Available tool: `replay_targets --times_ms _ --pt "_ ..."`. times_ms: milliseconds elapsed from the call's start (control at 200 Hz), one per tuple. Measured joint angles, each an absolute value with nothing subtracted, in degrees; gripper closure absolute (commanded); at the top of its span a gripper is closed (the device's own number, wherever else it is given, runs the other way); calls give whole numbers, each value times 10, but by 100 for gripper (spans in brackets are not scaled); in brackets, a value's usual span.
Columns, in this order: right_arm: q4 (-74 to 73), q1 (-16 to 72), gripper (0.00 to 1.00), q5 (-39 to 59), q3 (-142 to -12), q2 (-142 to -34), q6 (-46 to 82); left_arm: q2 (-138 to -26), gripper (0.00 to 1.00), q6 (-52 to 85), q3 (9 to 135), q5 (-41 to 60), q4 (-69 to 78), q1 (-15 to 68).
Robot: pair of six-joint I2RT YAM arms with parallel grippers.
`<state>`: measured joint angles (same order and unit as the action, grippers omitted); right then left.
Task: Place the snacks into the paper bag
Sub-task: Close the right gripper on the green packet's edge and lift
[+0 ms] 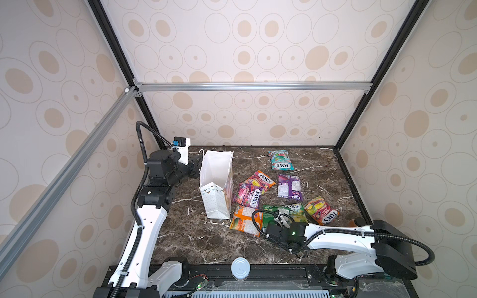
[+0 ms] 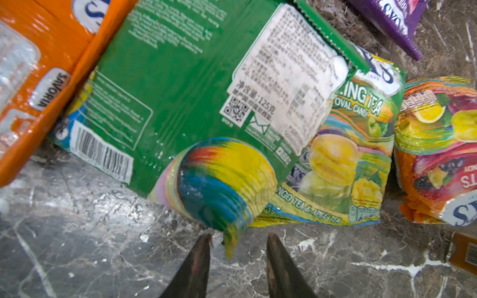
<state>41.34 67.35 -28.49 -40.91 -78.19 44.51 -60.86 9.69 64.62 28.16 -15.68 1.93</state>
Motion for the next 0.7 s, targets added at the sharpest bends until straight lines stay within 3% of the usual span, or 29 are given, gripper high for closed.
replay_targets --times_ms 440,700 --pt "393 661 71 -292 -403 -800 443 -608 92 97 646 282 -157 19" --pt "381 659 90 -296 -402 -819 437 -608 92 97 646 282 -157 19"
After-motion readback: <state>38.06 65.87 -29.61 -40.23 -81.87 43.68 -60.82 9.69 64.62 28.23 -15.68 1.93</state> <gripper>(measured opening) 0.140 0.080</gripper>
